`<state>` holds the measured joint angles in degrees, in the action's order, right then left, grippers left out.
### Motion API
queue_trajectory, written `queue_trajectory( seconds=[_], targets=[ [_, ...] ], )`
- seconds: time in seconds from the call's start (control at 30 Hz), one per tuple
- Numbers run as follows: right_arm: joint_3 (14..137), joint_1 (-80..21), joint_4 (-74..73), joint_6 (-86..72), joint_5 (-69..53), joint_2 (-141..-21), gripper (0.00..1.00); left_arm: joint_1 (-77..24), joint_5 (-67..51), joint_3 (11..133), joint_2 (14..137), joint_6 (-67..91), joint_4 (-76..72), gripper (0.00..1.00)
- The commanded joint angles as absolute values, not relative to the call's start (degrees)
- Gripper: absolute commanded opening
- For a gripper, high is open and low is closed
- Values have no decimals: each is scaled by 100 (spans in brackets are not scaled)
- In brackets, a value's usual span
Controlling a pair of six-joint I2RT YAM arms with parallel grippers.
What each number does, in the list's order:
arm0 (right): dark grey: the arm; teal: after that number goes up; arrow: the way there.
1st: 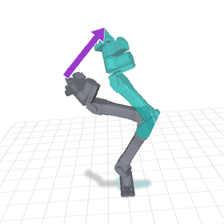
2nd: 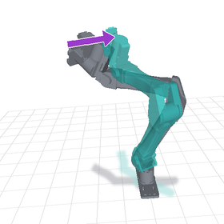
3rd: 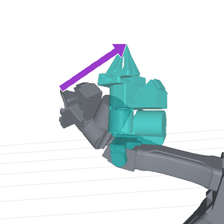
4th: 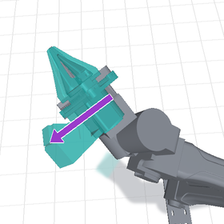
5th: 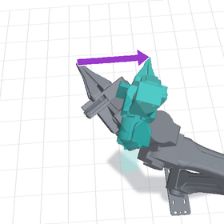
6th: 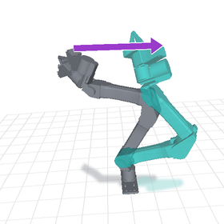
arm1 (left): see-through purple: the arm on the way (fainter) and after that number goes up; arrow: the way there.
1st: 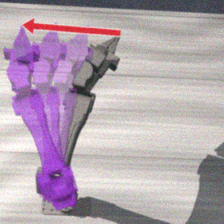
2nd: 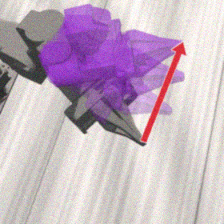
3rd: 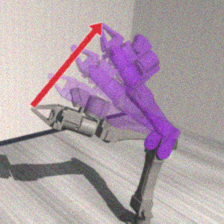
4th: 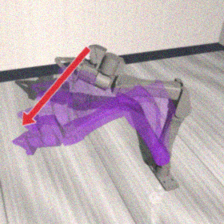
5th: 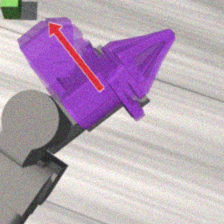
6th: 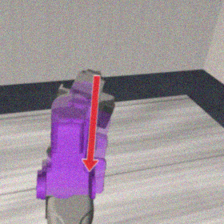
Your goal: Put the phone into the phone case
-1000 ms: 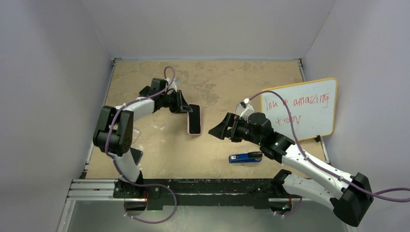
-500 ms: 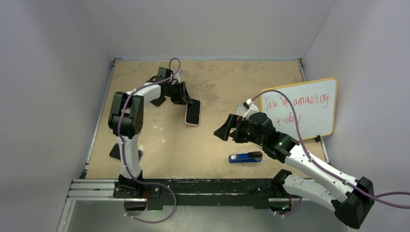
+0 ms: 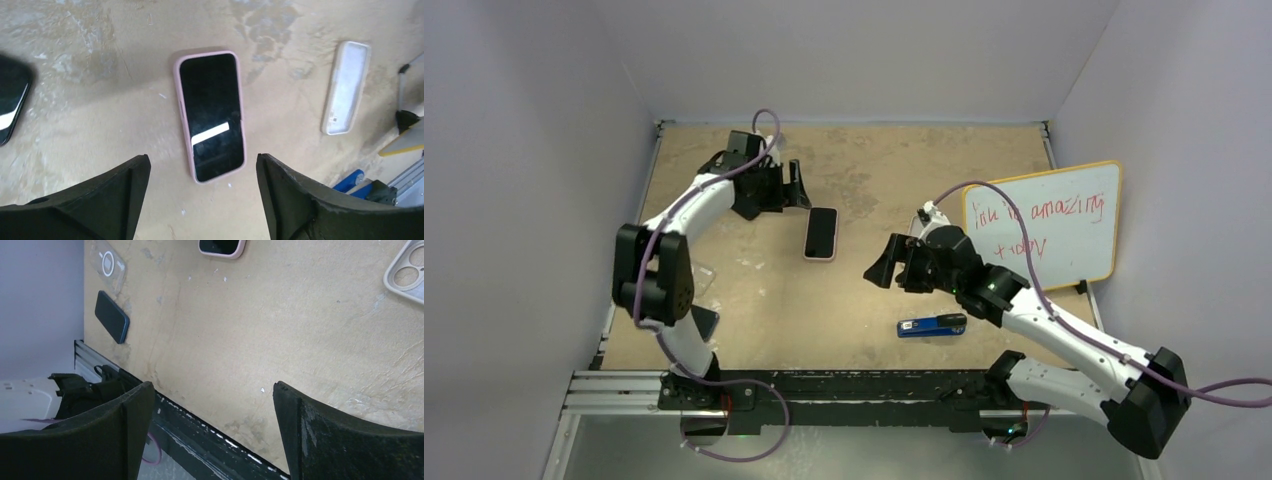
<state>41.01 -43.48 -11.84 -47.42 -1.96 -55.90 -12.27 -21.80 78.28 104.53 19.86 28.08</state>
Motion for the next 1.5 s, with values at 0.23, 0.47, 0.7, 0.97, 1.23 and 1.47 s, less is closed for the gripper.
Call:
queue_trajectory(
  seconds=[0.23,0.47,0.7,0.97,1.23,1.47],
  targets=[
    [5479,-4334,-1751,-4195,797,-6755,68,-1266,-2125,5656,7266,1924,2862,89],
    [6097,-4333,-2197,-3888,1993,-7754,61,-1266,-1736,4753,6548,1884,2711,93],
    [6397,-4273,-2269,-3863,2642,-8753,56,-1266,-1665,4948,6773,1732,2877,93],
    [6263,-3951,-2080,-4015,2556,-9509,53,-1266,-1629,4913,6680,1771,2871,92],
    [6023,-3813,-1645,-3948,2448,-9824,48,-1266,-1595,4884,6641,1789,2892,92],
    [5950,-3780,-1540,-3839,2260,-10046,39,-1266,-1569,4871,6589,1782,2917,92]
  ],
)
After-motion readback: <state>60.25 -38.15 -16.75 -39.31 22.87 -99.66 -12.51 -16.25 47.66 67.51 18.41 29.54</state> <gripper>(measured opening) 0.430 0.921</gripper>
